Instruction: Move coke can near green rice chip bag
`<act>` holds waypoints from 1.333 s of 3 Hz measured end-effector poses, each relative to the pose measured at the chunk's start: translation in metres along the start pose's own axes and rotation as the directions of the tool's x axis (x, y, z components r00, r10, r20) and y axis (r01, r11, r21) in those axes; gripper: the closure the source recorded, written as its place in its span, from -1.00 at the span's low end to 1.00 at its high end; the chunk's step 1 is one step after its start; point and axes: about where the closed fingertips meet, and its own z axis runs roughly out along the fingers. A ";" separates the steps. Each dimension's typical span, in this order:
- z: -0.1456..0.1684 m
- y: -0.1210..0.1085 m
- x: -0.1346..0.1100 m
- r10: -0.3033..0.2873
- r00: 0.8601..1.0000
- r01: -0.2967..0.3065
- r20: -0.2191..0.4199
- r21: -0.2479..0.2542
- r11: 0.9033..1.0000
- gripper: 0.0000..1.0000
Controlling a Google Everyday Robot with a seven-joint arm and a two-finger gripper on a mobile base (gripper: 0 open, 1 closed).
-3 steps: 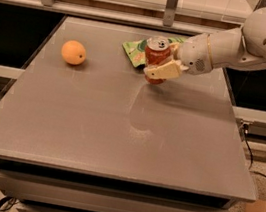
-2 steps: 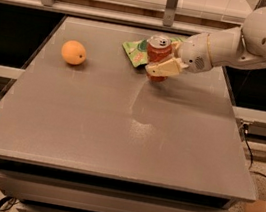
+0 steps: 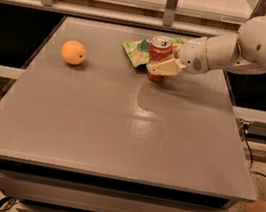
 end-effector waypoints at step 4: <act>-0.007 -0.024 0.007 0.035 0.999 -0.035 0.018 0.043 0.998 0.21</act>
Offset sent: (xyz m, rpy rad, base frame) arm 0.0237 -0.0220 0.0008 0.0229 -0.0058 -0.0762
